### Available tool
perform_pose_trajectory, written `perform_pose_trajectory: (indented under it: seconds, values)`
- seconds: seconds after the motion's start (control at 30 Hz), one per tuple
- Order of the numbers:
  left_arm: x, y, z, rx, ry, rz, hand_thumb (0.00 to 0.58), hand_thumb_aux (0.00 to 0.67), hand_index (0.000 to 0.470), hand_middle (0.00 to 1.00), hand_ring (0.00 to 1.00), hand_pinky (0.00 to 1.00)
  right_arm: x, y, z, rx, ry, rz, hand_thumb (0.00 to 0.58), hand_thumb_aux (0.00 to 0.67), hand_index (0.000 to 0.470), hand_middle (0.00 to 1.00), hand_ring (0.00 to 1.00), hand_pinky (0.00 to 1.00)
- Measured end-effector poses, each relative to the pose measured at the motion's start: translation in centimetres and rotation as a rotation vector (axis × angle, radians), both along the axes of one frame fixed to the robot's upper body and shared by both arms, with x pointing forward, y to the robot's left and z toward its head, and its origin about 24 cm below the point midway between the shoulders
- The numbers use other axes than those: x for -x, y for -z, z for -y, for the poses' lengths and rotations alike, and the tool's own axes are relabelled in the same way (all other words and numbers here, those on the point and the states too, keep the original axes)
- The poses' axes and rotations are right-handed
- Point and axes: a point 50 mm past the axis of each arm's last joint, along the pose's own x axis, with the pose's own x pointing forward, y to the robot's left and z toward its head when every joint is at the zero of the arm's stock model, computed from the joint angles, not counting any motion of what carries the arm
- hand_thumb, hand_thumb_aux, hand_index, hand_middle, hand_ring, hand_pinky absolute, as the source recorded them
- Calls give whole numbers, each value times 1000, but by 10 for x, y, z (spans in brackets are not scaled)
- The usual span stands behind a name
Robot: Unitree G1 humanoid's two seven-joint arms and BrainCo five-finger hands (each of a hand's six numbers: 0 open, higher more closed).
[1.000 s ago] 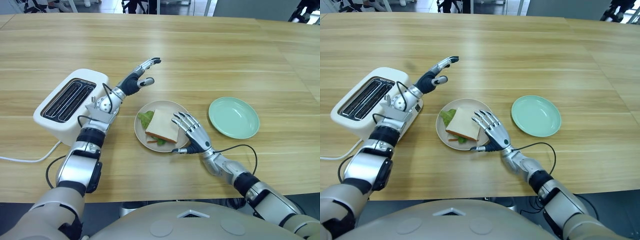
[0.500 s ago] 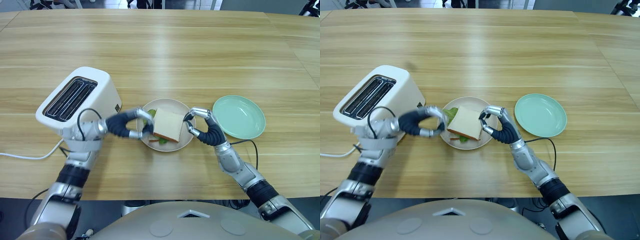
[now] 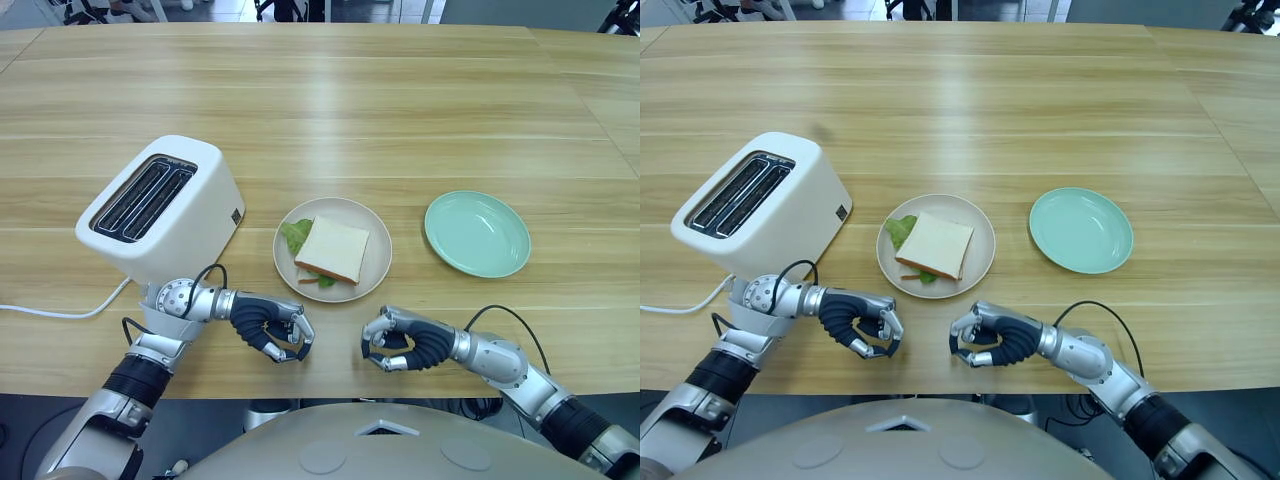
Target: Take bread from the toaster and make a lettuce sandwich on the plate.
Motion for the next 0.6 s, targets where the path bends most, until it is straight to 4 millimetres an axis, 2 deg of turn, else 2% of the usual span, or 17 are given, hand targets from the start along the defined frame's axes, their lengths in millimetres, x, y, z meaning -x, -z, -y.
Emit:
perform_pose_trajectory:
  seconds: [0.07,0.2,0.3,0.47,0.57,0.6]
  values:
    - [-2,6,5,0,-21,5,580,670,460,1000,1000,1000,-7,14,0,81,31,-9,580,670,460,1000,1000,1000]
    - [-8,20,4,-89,-59,33,580,670,460,1000,1000,1000,-19,24,0,135,83,6,580,670,460,1000,1000,1000]
    - [-18,31,1,-175,-107,73,580,670,460,1000,1000,1000,-34,30,-2,179,137,36,580,670,460,1000,1000,1000]
    - [-38,35,6,-205,-189,182,580,662,455,1000,1000,1000,-69,36,-18,239,233,152,580,670,460,1000,1000,1000]
    - [-50,38,6,-250,-228,249,558,539,370,1000,1000,1000,-91,41,-31,289,294,222,580,670,460,1000,1000,1000]
    - [-54,39,5,-264,-247,268,521,457,314,1000,1000,1000,-97,42,-35,302,319,238,580,670,460,1000,1000,1000]
